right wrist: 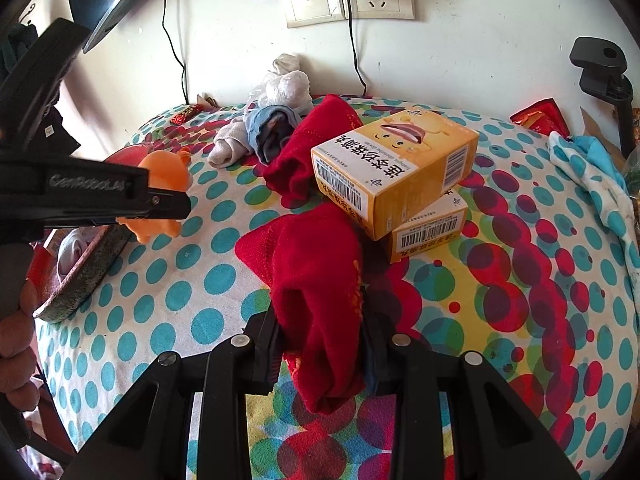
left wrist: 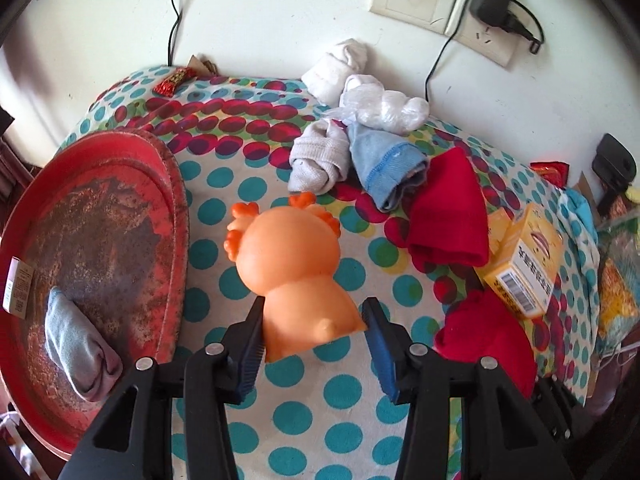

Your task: Organize objects

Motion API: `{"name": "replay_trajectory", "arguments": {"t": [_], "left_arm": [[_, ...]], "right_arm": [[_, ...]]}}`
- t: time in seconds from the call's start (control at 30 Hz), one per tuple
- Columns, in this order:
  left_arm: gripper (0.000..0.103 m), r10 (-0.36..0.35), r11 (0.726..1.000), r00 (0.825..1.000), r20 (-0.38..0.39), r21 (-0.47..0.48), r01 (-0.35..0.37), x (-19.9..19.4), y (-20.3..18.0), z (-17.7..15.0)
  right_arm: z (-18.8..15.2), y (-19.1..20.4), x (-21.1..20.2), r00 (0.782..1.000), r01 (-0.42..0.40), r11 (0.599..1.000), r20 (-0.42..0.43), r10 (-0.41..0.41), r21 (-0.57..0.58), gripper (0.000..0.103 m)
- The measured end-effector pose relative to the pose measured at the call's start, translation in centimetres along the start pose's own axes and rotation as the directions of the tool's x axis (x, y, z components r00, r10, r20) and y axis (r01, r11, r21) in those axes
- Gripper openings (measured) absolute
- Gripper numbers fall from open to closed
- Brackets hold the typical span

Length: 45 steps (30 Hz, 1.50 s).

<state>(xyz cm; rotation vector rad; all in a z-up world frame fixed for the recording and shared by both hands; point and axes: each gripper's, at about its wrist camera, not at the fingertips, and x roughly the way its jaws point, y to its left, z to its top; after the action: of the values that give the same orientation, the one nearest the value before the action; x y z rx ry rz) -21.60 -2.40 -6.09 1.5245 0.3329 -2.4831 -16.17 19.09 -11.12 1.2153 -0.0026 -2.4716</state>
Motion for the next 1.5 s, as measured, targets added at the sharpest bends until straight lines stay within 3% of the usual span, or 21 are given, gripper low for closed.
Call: {"name": "replay_trajectory", "arguments": {"t": [0.37,0.7,1.1,1.5], "left_arm": [[0.048,-0.021,0.996,0.999,0.035,0.087,0.018,-2.6,0.7,-1.3],[0.048,-0.01,0.99,0.995,0.1,0.141,-0.004,-5.7,3.9,-1.7],[0.048,0.048,0.991,0.988,0.149,0.115,-0.066,-7.4,9.0,-0.7],[0.048,0.124,0.991,0.985,0.122,0.04,-0.13,-6.5,15.6,-0.2]], "right_arm": [[-0.1,0.8,0.2,0.999,0.048,0.998,-0.002,-0.048,-0.026,0.029],[0.0,1.2,0.3,0.997,0.075,0.996,-0.005,-0.075,-0.039,0.029],[0.1,1.6,0.4,0.996,0.09,0.995,-0.005,-0.09,-0.039,0.03],[0.0,1.7,0.4,0.995,0.095,0.995,-0.005,-0.096,-0.034,0.03]]}}
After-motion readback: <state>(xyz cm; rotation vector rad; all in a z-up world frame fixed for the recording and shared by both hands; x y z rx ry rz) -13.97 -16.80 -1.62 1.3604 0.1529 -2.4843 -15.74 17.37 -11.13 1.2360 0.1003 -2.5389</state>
